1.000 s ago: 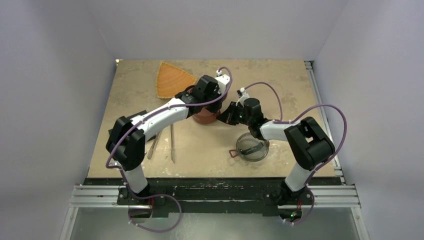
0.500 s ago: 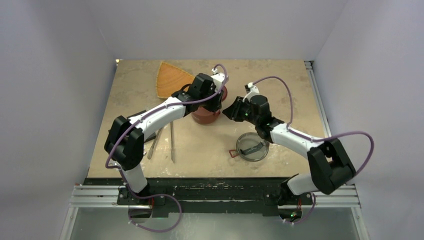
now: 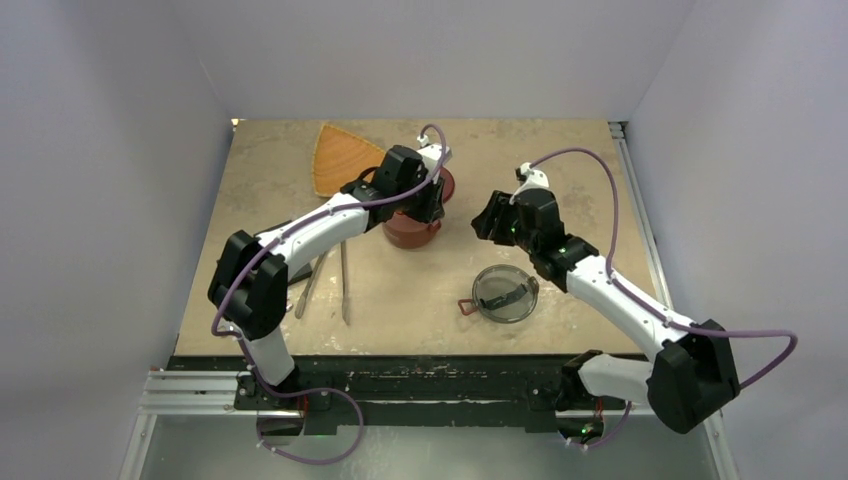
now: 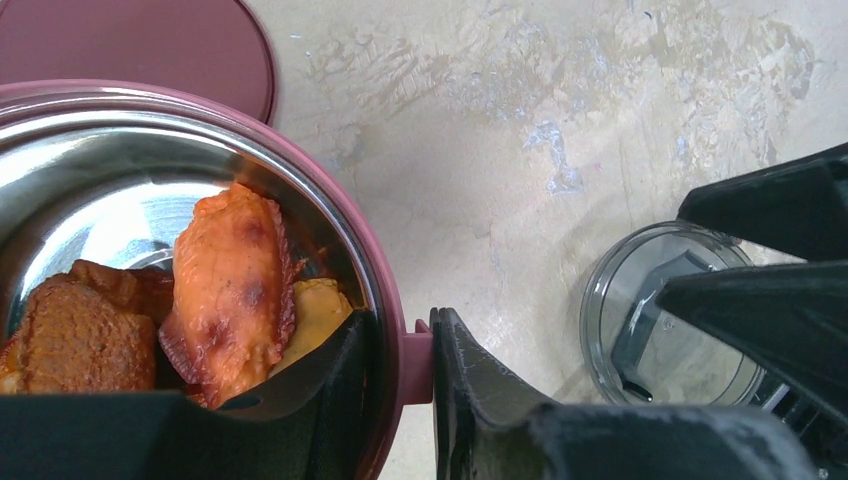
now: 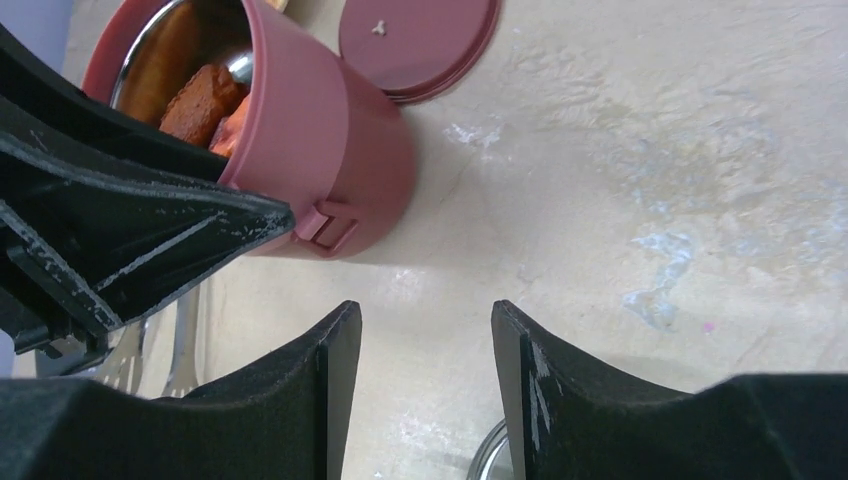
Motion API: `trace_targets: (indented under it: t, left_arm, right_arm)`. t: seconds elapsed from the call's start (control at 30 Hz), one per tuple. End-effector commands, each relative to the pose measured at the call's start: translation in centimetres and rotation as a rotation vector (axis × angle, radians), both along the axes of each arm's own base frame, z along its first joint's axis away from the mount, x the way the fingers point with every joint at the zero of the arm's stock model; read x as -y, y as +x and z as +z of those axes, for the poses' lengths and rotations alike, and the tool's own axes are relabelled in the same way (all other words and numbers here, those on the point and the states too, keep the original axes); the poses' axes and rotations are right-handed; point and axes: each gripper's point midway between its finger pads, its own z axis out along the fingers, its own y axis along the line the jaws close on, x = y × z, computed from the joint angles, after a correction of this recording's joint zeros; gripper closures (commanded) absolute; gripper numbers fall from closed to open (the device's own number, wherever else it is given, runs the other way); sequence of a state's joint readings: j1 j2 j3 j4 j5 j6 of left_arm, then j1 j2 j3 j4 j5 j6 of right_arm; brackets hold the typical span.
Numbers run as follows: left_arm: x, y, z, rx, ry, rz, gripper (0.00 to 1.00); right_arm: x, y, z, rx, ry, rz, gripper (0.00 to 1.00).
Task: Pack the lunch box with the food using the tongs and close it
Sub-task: Close the fastener on the packing box.
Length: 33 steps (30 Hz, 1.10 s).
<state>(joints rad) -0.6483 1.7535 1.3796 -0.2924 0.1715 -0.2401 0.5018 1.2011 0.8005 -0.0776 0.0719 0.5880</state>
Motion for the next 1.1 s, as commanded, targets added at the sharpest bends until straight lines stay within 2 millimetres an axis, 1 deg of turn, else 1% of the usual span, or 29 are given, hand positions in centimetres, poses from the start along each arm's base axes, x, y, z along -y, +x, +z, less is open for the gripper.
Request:
trace_targets:
  t: [0.0,0.07,0.1,0.13,0.27,0.4,0.53,0.63,0.67,0.73,0.8,0.93,1.0,1.07]
  left_arm:
    - [1.9,-2.9,-0.3,-0.152,-0.099,-0.038,0.74]
    - [1.7,-2.6,0.5,-0.127,-0.098,-0.029,0.70]
    - [1.6,-2.4,1.0,-0.109,-0.095,-0.025,0.68]
    - [1.4,-2.2,1.5,-0.091,-0.087,-0.019,0.66]
    - [0.1,-1.2,4.4,-0.003,-0.067,0.011,0.56]
    - [-1.4,-0.2,7.1,0.051,-0.075,0.047,0.48]
    - [-3.6,0.7,8.9,0.102,-0.052,0.093,0.42]
    - [-5.9,1.7,9.8,0.129,-0.040,0.145,0.38]
    - [-6.8,2.1,10.0,0.131,-0.045,0.168,0.37]
    - [-8.7,2.9,10.6,0.140,-0.071,0.215,0.37]
    - [-10.8,3.7,11.2,0.163,-0.094,0.273,0.37]
    - [-15.5,5.1,12.0,0.254,-0.079,0.435,0.37]
    - [-17.6,5.4,11.7,0.286,-0.064,0.501,0.37]
    - [-19.1,5.5,11.3,0.298,-0.074,0.537,0.37]
  right_arm:
    - [1.5,0.8,1.9,0.031,-0.045,-0.049,0.45]
    - [0.8,1.3,2.2,0.032,-0.030,-0.027,0.45]
    - [0.5,1.6,2.2,0.029,-0.031,-0.013,0.44]
    - [0.2,1.9,2.0,0.032,-0.054,0.008,0.40]
    - [-0.7,4.0,1.6,0.040,-0.082,0.026,0.38]
    - [-1.6,6.9,0.1,0.018,-0.130,0.023,0.39]
    - [-2.8,9.8,-1.7,-0.002,-0.168,0.031,0.40]
    - [-3.7,11.9,-3.0,-0.012,-0.182,0.043,0.40]
    - [-4.1,12.9,-2.8,-0.006,-0.183,0.042,0.40]
    - [-4.1,14.3,-3.5,-0.013,-0.200,0.026,0.40]
    - [-3.9,15.7,-5.0,-0.048,-0.229,0.004,0.41]
    - [-3.0,17.6,-6.6,-0.082,-0.248,-0.028,0.41]
    - [-2.2,18.2,-7.3,-0.098,-0.261,-0.049,0.41]
    - [-1.4,18.8,-7.8,-0.105,-0.268,-0.070,0.41]
